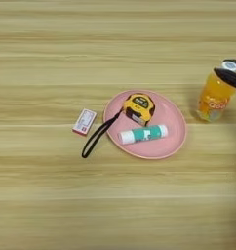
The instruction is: Move the objects on the table
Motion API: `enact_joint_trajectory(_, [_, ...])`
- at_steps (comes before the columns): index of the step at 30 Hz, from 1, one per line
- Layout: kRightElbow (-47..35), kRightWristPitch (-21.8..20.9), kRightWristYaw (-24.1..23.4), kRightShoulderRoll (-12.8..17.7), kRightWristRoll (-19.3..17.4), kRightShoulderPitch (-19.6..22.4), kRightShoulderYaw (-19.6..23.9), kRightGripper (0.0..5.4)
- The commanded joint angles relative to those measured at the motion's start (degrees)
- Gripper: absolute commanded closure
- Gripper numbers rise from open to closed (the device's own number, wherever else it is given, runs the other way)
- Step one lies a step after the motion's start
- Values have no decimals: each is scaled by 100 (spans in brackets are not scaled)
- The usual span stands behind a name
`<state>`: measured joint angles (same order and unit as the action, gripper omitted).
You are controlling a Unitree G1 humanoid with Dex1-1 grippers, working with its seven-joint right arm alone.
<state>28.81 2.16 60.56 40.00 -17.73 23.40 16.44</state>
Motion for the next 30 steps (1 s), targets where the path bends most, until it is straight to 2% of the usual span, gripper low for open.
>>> enact_joint_trajectory(1, [73,-416,-209,291,71,538,110,362])
enact_joint_trajectory(9, [416,-744,-273,233,193,550,63,362])
enact_joint_trajectory(19, [481,-832,-235,211,169,520,44,362])
enact_joint_trajectory(20, [479,-833,-233,210,166,518,45,326])
enact_joint_trajectory(30, [474,-833,-225,204,150,517,53,226])
